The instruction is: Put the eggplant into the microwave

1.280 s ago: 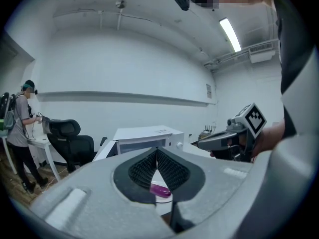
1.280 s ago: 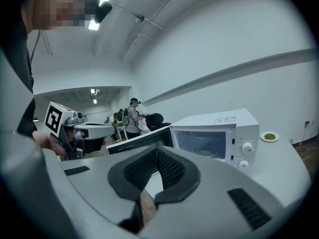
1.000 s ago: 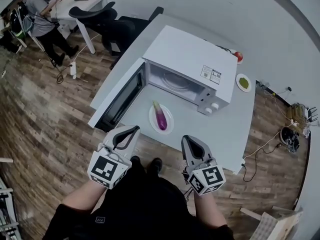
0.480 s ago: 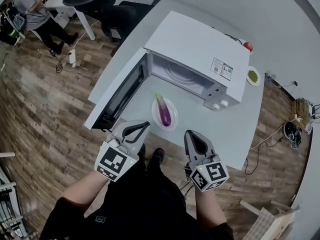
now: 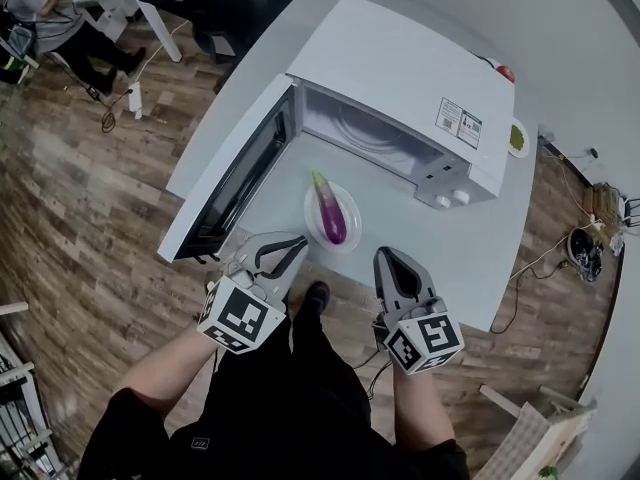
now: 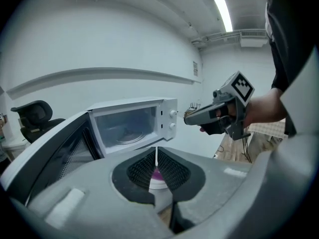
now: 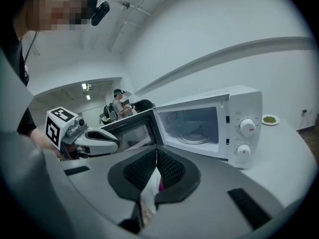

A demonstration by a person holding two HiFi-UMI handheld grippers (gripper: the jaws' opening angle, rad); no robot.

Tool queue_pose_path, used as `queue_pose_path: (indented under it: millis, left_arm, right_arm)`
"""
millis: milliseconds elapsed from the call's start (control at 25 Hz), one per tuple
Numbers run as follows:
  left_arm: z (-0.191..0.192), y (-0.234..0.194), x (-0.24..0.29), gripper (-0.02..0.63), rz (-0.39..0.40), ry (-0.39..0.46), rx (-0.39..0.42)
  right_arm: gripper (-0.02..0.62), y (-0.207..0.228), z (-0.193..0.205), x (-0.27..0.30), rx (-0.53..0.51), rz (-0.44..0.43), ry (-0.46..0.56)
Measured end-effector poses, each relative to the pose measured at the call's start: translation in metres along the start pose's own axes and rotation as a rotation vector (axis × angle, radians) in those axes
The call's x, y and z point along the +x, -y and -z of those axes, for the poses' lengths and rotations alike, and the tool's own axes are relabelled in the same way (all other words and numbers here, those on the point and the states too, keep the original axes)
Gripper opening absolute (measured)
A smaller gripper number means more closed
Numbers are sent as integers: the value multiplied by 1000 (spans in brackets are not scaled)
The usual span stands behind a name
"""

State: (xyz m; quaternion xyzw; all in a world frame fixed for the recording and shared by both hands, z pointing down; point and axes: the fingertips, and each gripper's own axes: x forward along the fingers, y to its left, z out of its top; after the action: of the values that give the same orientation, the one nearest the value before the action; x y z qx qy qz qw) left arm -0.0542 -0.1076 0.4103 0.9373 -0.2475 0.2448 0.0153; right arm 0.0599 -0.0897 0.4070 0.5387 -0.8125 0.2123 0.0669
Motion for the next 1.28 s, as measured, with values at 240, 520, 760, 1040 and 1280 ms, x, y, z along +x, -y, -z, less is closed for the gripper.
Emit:
queue_pose_path:
  millis: [240,520,760,1040,1280]
  left_arm:
    - [21,0,16,11,22,-34,34]
    - [59,-3,45,14,32,-119,112]
    - [93,1,69,91,72,-194,167]
    - [128,7,93,117,81,-305,344]
    - [140,13,103,120,70,-345,550]
  right_arm:
    - [15,2,21,12,21,-1,-29]
    - [15,21,49,34,36,-2,-53]
    - [15,30,72,51,38,-14,-72]
    - [15,46,88,59,61,-1,-98]
    - [15,53,96,59,70,4,-111]
